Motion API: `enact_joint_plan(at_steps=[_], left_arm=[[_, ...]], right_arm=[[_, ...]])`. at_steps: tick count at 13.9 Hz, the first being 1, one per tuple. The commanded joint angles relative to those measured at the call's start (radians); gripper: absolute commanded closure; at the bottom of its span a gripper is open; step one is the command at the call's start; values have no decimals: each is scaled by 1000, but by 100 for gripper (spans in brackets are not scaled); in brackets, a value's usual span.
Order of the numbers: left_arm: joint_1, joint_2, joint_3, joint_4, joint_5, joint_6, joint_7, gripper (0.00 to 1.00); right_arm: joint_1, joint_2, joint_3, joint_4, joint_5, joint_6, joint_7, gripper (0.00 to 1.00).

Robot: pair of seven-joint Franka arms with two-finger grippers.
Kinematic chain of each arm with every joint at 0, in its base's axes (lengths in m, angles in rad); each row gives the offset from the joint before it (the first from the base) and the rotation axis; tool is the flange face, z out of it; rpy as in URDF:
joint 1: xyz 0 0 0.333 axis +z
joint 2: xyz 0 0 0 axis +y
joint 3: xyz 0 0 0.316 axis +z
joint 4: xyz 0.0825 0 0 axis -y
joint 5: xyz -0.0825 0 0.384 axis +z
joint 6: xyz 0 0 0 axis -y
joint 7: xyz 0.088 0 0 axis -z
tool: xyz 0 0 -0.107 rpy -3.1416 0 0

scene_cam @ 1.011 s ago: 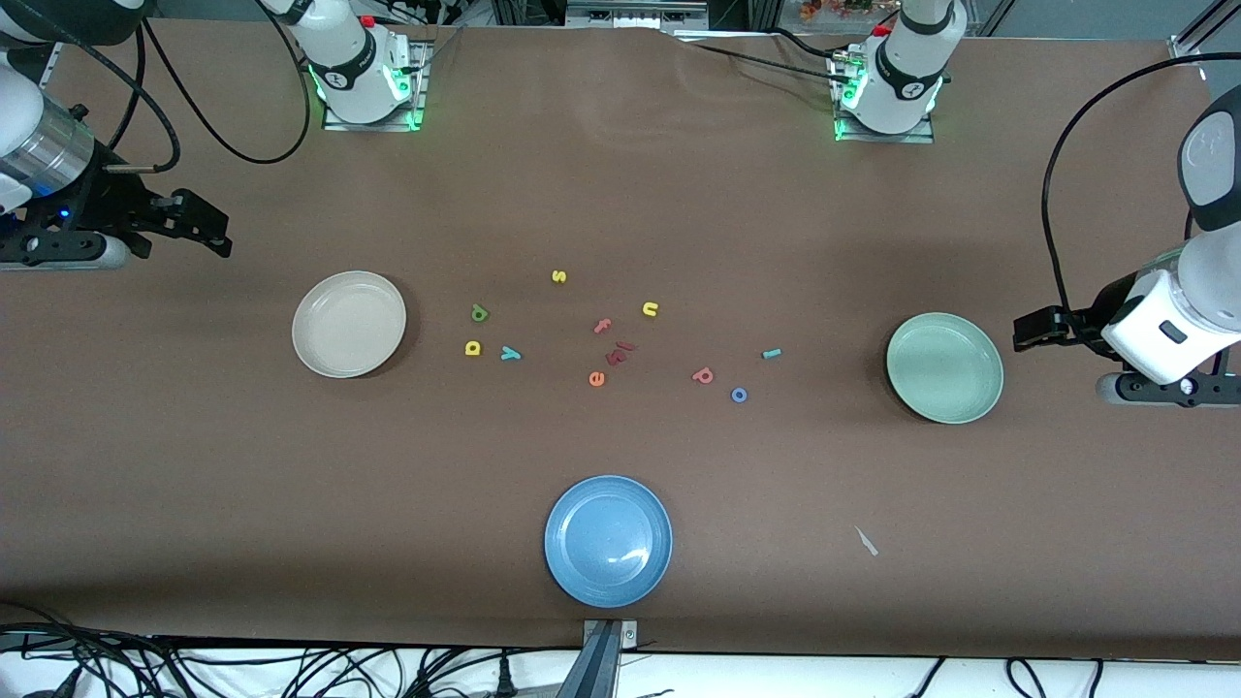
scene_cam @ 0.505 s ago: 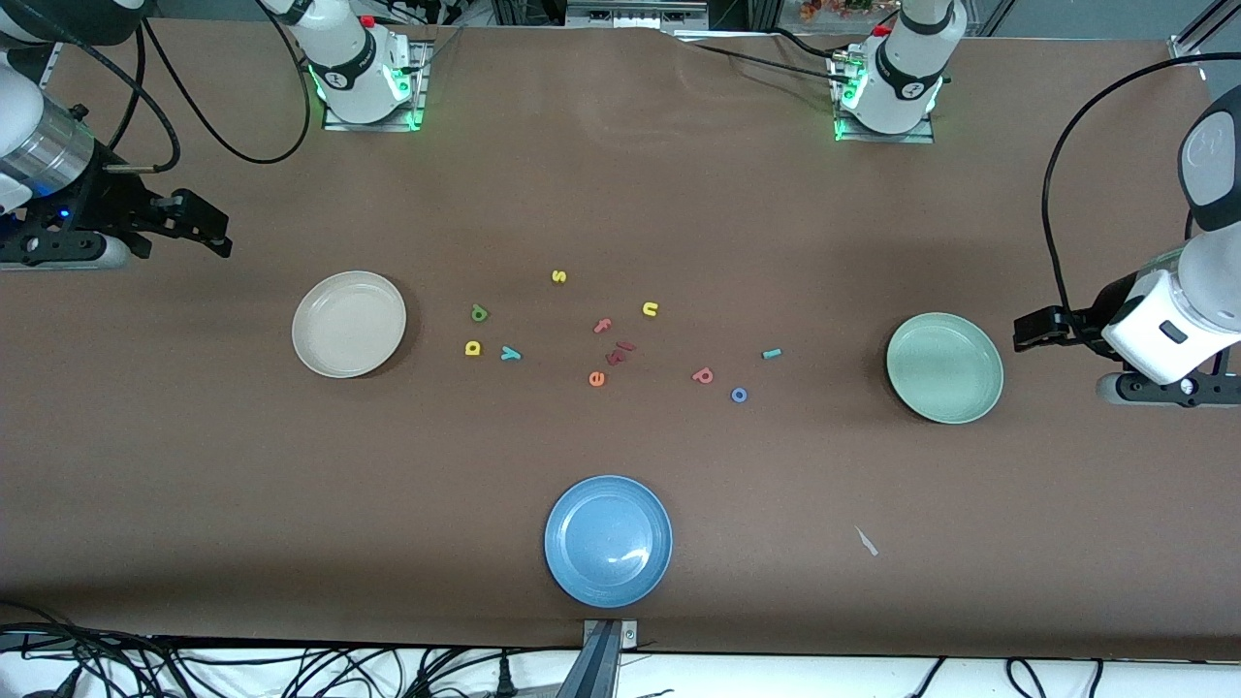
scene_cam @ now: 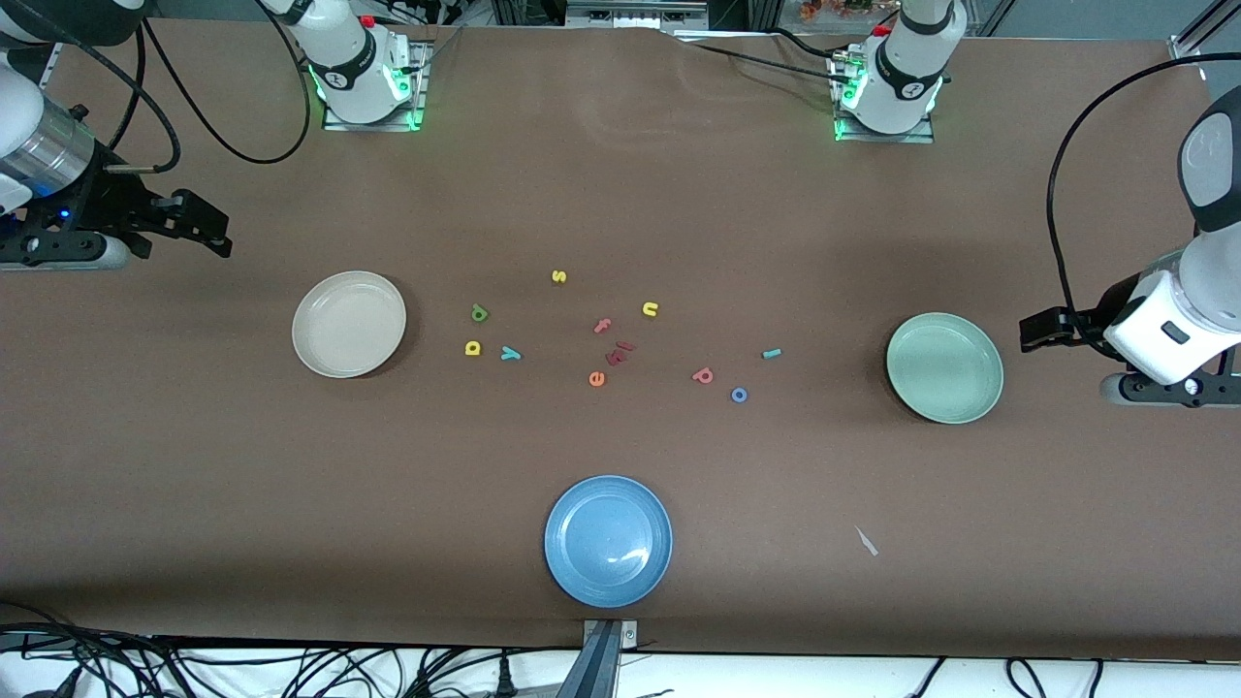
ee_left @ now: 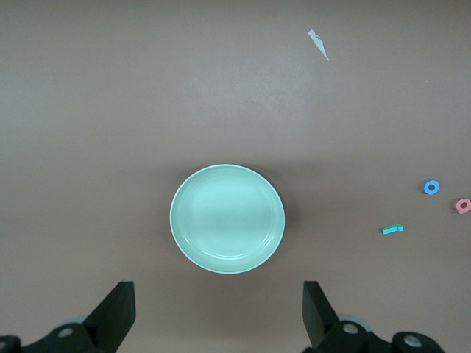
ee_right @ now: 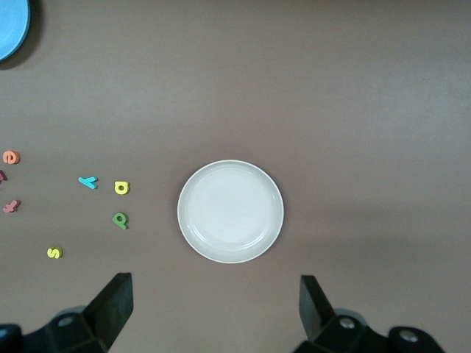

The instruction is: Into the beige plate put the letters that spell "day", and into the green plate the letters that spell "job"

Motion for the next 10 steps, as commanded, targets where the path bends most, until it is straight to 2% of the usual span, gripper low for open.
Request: enact_joint_plan(at_steps=[1, 10], left_arm=[[-2, 1, -3, 7, 12, 0, 0, 0], [-15, 1, -4, 5, 9, 0, 4, 0]], right_arm=[[-13, 9, 12, 21, 4, -9, 3, 0], [-13, 9, 11, 20, 5, -9, 3, 0]])
